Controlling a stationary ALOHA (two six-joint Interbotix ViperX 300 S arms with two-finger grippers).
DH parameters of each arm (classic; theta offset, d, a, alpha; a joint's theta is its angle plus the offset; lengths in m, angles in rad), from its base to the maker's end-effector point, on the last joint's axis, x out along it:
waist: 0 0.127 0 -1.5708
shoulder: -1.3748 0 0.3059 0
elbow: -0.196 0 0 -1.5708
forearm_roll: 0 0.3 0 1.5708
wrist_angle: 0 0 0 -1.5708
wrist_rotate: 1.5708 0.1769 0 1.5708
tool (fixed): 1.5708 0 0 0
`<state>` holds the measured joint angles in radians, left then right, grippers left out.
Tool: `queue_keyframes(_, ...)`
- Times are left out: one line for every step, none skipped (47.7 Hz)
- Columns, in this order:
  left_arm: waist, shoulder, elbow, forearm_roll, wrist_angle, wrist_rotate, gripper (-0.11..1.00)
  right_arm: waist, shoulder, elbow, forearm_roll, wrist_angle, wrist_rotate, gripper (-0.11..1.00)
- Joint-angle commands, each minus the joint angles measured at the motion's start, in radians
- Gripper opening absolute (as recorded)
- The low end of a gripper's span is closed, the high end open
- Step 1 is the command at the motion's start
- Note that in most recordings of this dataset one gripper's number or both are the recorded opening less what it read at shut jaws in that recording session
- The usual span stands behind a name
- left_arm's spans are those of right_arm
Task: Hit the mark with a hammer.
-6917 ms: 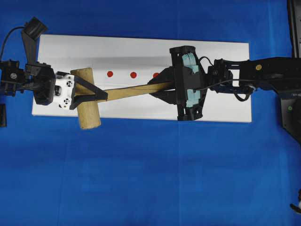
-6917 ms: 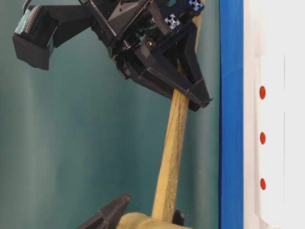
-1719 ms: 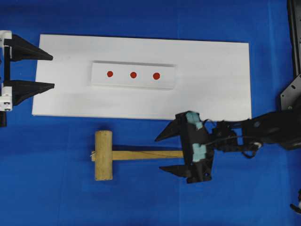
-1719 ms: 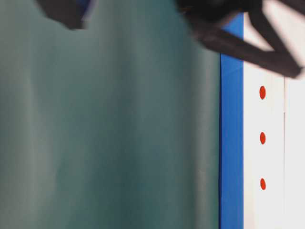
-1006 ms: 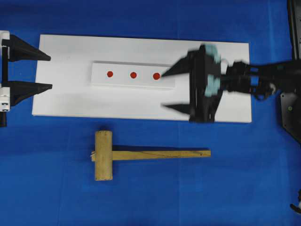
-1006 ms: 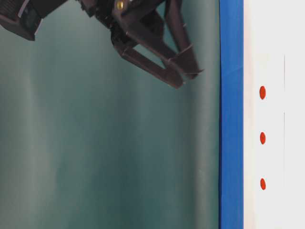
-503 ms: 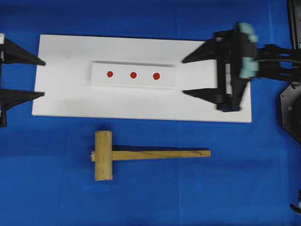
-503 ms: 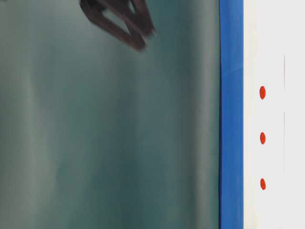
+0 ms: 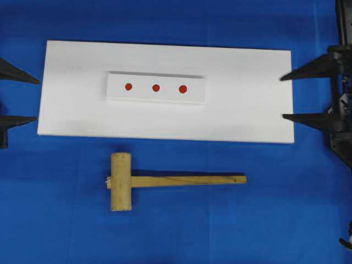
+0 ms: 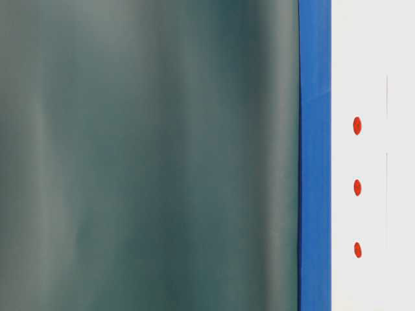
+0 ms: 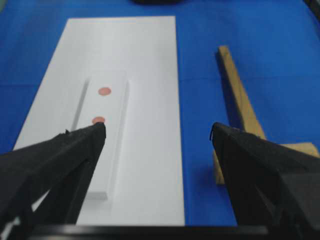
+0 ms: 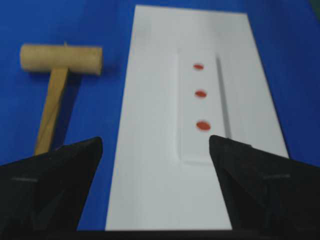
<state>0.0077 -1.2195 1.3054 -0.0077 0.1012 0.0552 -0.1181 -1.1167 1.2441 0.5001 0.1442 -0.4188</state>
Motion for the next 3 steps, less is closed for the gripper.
queue_keyframes(-0.002,-0.009,0.006,0.000,-0.005,0.000,0.85,-0.002,-0.051,0.038,0.011,-0.006,0.003,0.82)
queue_keyframes(-0.002,-0.014,0.011,0.000,-0.005,0.000,0.85,-0.002,-0.060,0.049,0.014,-0.008,0.003,0.81)
queue_keyframes(-0.002,-0.017,0.015,0.000,-0.005,0.000,0.85,0.000,-0.067,0.060,0.020,-0.009,0.005,0.81)
